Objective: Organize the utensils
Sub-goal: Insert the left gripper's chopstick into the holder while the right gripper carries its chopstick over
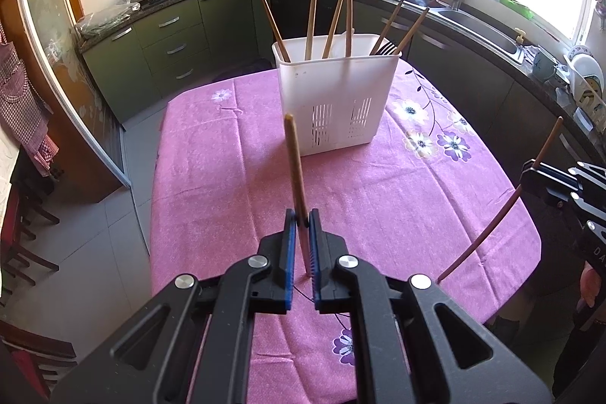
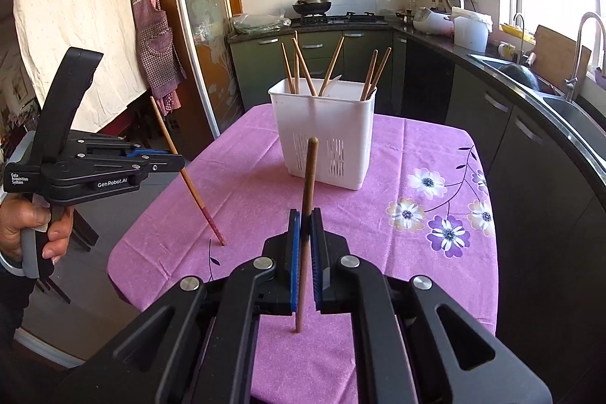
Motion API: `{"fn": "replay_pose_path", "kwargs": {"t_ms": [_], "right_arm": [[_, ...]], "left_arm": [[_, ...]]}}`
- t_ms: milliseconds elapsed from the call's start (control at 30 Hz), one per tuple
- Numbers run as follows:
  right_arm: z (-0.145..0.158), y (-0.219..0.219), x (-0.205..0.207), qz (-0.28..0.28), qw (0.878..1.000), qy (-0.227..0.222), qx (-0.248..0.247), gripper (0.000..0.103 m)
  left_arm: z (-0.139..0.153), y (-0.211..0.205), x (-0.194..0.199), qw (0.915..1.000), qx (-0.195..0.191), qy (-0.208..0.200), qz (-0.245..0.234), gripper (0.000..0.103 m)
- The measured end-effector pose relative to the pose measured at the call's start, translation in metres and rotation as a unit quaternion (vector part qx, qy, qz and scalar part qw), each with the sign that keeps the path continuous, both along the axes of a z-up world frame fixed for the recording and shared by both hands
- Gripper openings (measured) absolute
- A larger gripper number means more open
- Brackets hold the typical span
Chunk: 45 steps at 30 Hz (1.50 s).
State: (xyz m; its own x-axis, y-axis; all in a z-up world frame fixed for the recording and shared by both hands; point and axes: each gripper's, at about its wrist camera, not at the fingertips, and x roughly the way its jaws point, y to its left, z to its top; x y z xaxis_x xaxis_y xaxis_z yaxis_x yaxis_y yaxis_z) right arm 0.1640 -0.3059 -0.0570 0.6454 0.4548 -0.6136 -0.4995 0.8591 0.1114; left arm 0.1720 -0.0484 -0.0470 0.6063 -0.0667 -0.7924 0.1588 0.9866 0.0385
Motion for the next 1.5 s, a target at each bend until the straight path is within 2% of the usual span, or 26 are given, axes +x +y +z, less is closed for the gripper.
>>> {"fn": "replay_pose_path", "kwargs": {"t_ms": [667, 1067, 1300, 1500], "right_arm": [[0.013, 0.014, 0.015, 0.017, 1.0, -0.008, 0.008, 0.006], [0.05, 0.014, 0.017, 0.028, 0.999, -0.038, 0.017, 0.006], [0.081, 0.012, 0.018, 0.032, 0.997, -0.064, 0.016, 0.006], [0.108, 0.009, 0.024, 0.033, 0.995, -0.088, 0.019, 0.006]], "left_arm": [[0.015, 0.003, 0.003, 0.9999, -0.005, -0.014, -0.009, 0.006], [0.043, 0.002, 0.003, 0.9991, 0.004, -0.04, -0.013, 0.006], [0.076, 0.002, 0.004, 0.9982, -0.017, -0.049, -0.029, 0.006], [0.127, 0.001, 0.02, 0.9946, -0.043, -0.084, -0.041, 0.006]]}}
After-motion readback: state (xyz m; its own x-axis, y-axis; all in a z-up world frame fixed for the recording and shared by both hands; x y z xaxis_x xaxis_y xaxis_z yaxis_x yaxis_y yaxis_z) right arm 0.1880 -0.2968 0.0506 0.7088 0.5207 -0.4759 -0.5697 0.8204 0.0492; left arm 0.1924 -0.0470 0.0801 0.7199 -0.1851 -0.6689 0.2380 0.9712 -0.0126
